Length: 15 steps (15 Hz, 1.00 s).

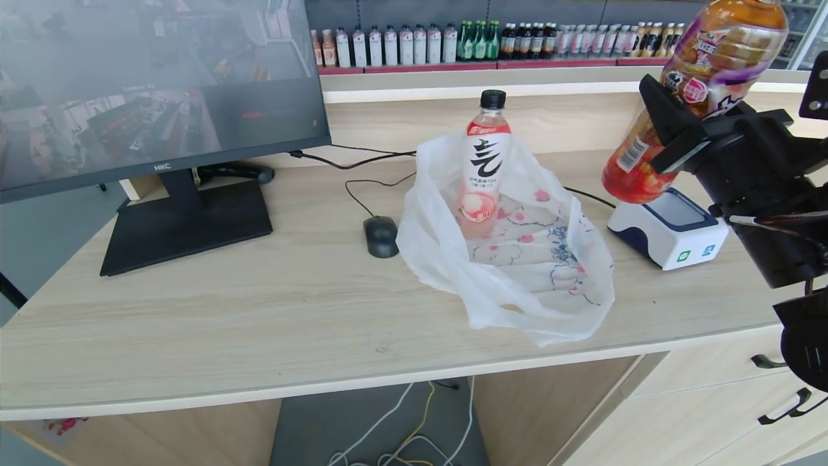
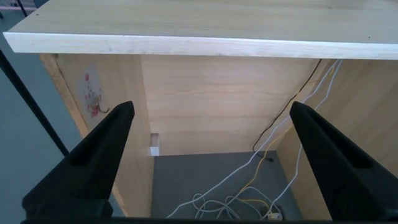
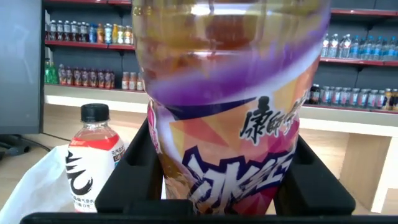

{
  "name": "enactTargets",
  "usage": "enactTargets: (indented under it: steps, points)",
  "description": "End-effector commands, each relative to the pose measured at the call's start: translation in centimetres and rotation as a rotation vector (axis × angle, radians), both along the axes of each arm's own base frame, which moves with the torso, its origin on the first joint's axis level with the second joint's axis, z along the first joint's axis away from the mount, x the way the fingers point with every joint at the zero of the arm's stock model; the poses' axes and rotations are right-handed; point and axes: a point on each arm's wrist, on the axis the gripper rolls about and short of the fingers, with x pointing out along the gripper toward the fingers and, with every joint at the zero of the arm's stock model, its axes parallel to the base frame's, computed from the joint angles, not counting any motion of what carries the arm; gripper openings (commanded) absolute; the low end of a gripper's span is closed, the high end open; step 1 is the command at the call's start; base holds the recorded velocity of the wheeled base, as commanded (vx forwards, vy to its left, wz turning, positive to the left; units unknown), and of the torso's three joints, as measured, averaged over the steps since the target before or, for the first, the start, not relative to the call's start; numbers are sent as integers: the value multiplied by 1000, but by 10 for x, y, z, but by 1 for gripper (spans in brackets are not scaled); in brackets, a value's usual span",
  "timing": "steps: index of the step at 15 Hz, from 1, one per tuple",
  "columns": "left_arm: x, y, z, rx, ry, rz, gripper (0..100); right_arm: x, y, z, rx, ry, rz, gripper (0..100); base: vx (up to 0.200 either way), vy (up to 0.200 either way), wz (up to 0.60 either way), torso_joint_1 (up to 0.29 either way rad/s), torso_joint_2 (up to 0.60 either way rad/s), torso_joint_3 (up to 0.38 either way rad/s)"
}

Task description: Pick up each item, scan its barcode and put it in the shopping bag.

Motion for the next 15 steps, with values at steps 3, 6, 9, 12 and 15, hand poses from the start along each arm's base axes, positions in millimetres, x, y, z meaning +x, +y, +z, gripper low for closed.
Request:
enactTargets:
  steps: [3, 6, 9, 12, 15]
  points:
    - [0, 0, 0, 0, 0, 1, 100, 0, 3, -1, -3, 3, 13, 0, 0, 0, 0, 0, 0, 0]
    - [0, 0, 0, 0, 0, 1, 100, -11, 29, -16, -23, 63, 114, 0, 0, 0, 0, 0, 0, 0]
    - [0, 0, 0, 0, 0, 1, 100, -5, 38, -28, -38, 101, 135, 0, 0, 0, 0, 0, 0, 0]
    - [0, 0, 0, 0, 0, 1, 100, 11, 45, -37, -46, 121, 135, 0, 0, 0, 0, 0, 0, 0]
    - [0, 0, 0, 0, 0, 1, 100, 28, 51, -41, -45, 121, 129, 0, 0, 0, 0, 0, 0, 0]
